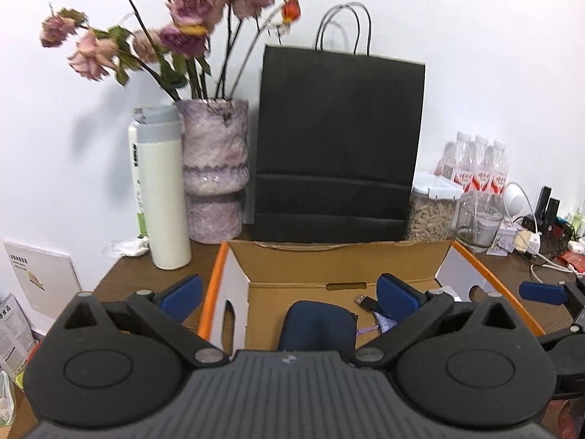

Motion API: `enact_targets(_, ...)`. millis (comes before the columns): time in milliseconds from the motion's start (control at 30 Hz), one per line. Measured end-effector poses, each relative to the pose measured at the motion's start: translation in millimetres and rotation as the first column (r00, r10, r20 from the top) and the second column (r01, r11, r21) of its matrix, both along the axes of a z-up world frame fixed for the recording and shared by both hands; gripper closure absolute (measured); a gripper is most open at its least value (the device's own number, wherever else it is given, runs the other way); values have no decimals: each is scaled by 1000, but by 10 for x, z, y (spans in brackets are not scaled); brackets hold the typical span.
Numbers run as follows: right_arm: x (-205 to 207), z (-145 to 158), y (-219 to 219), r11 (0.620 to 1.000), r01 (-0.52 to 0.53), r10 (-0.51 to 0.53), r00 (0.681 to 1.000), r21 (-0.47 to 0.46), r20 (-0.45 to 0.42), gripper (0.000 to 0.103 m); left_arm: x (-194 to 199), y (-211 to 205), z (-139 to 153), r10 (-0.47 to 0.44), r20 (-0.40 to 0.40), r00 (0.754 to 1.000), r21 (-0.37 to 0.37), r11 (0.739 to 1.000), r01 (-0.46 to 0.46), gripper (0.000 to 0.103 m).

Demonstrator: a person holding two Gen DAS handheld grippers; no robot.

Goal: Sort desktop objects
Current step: 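Withdraw both tools from the box toward the table items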

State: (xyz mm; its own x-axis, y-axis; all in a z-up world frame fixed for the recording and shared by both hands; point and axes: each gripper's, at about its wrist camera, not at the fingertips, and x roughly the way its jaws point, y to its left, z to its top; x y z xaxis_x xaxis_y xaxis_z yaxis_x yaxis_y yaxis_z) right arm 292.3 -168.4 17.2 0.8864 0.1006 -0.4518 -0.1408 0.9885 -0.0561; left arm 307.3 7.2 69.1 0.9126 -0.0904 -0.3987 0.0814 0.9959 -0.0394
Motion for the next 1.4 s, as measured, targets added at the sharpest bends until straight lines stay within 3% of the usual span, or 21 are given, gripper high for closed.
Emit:
enact_targets(267,-296,-26,-78,1000,5,-5,1000,-11,-4,0,-390,102,86,-1,26,1000,10,1000,0,0)
enact_targets(433,-471,-89,-133,1000,12,-13,1000,-21,-25,0,-551,165,-8,8,4,1000,46,999,-8,0)
enact_targets(600,-630,-185,-198,999,32,-33,998,-21,-49,0,-655,322,-158,32,-48,998,17,999,-31,0)
enact_targets(967,-791,-345,-251,999,44,-44,994,-2,-95,0,-712,468,-457,42,-131,990,7,999,-42,0)
enact_targets(1400,-779,-457,-178,1000,-7,8,991,5,-135,0,-646,414,-688,-12,-194,981,22,1000,17,0)
